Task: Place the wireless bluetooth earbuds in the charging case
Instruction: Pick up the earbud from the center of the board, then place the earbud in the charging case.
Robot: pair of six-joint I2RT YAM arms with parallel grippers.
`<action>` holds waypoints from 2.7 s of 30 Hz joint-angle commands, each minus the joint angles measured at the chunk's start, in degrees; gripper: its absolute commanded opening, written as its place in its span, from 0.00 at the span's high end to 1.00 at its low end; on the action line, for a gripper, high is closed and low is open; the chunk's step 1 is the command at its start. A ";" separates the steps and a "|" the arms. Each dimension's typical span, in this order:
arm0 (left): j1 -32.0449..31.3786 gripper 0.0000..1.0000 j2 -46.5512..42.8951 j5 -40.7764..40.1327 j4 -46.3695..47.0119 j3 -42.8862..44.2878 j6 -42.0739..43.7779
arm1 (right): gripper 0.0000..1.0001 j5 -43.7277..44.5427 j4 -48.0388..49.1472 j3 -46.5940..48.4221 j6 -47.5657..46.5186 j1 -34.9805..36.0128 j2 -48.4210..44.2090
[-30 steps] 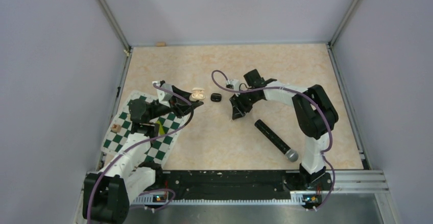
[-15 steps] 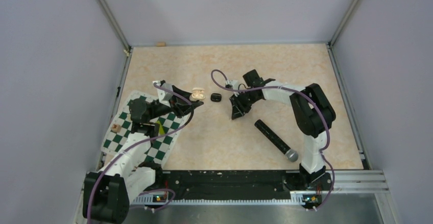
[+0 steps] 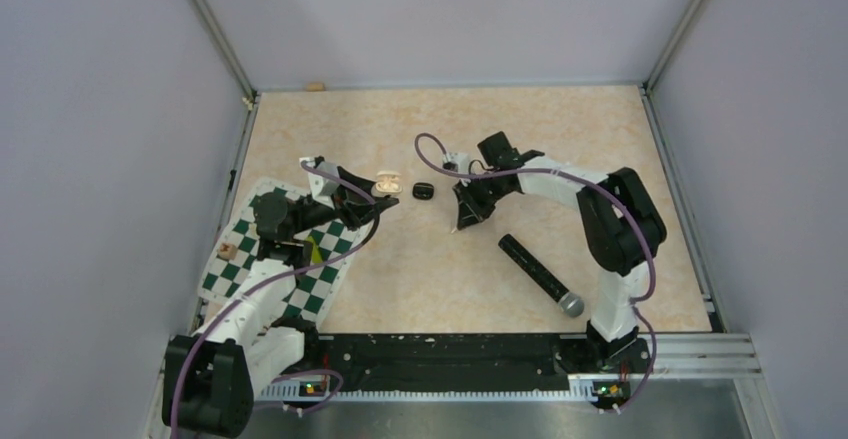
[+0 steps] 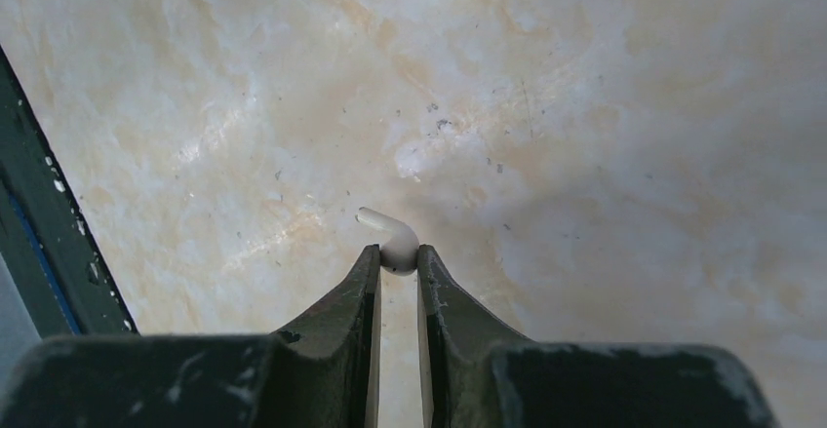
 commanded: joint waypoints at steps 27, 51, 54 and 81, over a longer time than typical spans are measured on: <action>-6.61 1.00 10.83 2.57 -13.54 13.49 4.05 | 0.91 28.99 -1.86 16.53 -10.66 16.09 -35.84; -6.82 1.00 7.87 1.48 -12.47 9.10 5.28 | 0.92 37.01 -2.74 17.81 -15.61 29.56 -30.32; -6.82 1.00 7.69 1.41 -12.35 8.93 5.37 | 0.92 38.78 -2.50 18.05 -15.80 30.09 -29.88; -6.82 1.00 7.89 1.57 -12.44 9.39 4.74 | 0.92 41.26 -1.86 18.54 -16.60 33.24 -27.70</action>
